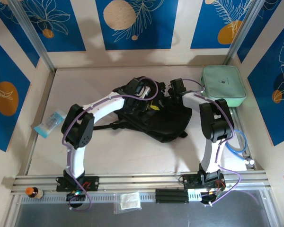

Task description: Pack books, pencil case, and school supplies into a backpack

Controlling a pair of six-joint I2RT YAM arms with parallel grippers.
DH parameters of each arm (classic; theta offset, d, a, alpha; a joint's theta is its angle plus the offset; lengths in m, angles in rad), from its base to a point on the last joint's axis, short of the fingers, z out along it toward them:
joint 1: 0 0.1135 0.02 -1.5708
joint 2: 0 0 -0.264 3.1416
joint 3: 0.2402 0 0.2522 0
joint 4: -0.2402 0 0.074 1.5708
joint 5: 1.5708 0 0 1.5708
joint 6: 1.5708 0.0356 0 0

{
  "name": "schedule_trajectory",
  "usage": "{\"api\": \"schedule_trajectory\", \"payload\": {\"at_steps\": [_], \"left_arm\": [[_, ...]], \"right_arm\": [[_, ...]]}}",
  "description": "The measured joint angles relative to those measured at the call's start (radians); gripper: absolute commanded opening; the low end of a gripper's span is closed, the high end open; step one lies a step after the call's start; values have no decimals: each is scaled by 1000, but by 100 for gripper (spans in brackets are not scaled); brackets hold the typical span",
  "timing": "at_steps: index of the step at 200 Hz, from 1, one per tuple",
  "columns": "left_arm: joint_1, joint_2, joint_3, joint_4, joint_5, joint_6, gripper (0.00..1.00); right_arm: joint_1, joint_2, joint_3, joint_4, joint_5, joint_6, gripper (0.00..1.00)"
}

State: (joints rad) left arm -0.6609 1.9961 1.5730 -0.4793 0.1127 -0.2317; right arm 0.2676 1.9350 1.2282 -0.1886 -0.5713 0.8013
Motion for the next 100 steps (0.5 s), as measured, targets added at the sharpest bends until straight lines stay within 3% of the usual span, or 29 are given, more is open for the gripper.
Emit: {"api": "schedule_trajectory", "payload": {"at_steps": [23,64,100], "left_arm": [[4,-10,-4,0,13,-8,24],[13,-91,-32,-6,57,-48,52],[45,-235,-114,7,55,-119,61]], "right_arm": [[-12,-30,-43,55,-4,18,20],[-51,-225,-149,24,32,-41,28],[-16,-310,-124,-80,122,-176,35]]}}
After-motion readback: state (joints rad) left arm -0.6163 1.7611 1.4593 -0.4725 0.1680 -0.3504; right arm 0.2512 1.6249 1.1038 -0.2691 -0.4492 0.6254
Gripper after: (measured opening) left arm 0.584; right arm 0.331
